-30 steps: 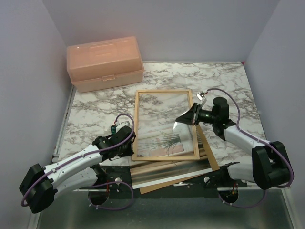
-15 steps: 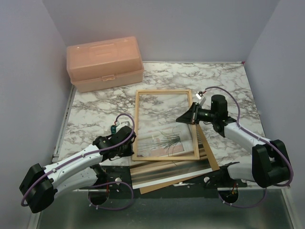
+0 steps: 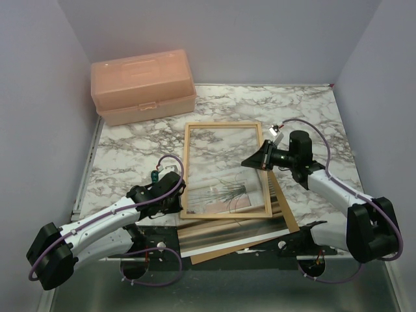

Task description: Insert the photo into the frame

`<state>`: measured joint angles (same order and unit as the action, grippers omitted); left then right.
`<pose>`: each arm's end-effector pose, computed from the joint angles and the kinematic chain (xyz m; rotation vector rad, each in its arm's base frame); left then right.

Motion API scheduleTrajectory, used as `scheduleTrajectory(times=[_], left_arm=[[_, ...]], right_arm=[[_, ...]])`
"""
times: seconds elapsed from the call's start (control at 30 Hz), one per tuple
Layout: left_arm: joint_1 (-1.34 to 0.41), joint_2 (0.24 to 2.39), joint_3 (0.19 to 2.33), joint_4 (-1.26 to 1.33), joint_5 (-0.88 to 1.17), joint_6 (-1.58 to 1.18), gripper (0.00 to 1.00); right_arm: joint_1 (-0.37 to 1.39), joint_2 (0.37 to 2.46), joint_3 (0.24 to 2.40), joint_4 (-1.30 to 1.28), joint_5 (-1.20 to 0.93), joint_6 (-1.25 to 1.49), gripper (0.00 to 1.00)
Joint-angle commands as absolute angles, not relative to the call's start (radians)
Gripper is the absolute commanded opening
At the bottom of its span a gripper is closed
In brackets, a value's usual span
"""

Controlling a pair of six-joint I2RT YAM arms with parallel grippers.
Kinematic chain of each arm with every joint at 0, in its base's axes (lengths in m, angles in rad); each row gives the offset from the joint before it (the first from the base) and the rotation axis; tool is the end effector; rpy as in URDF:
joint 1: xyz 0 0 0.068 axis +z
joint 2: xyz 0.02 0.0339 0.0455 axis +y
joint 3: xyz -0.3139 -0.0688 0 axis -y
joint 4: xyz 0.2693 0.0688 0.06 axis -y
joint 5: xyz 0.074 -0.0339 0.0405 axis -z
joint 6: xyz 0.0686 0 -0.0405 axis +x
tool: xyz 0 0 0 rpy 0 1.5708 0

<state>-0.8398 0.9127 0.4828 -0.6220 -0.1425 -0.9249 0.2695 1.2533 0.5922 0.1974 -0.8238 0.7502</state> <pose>0.1195 -0.1187 0.1809 -0.1643 2.6679 -0.4266 0.2558 0.1229 0.2398 -0.0512 2.1930 1.4463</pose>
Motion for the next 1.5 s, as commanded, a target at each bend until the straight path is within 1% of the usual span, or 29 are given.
scheduleTrajectory(times=[0.0, 0.33, 0.77, 0.93, 1.07, 1.2, 1.47], left_arm=[[-0.846, 0.929, 0.477, -0.675, -0.168, -0.913, 0.00], [-0.848, 0.929, 0.476, -0.675, -0.171, -0.914, 0.00], [-0.850, 0.928, 0.477, -0.680, -0.175, -0.919, 0.00], [-0.851, 0.928, 0.476, -0.680, -0.176, -0.921, 0.00], [-0.852, 0.928, 0.476, -0.680, -0.176, -0.920, 0.00], [-0.853, 0.928, 0.476, -0.680, -0.176, -0.921, 0.00], [-0.853, 0.930, 0.477, -0.680, -0.178, -0.922, 0.00]], right_arm=[[0.274, 1.204, 0.566, 0.206, -0.767, 0.732, 0.07], [0.276, 1.292, 0.573, 0.265, -0.830, 0.753, 0.07], [0.275, 1.259, 0.484, 0.446, -0.823, 0.995, 0.04], [0.276, 1.237, 0.475, 0.424, -0.809, 1.000, 0.04], [0.276, 1.246, 0.497, 0.363, -0.794, 0.968, 0.04], [0.276, 1.259, 0.512, 0.363, -0.801, 0.967, 0.04], [0.276, 1.293, 0.522, 0.297, -0.806, 0.879, 0.04]])
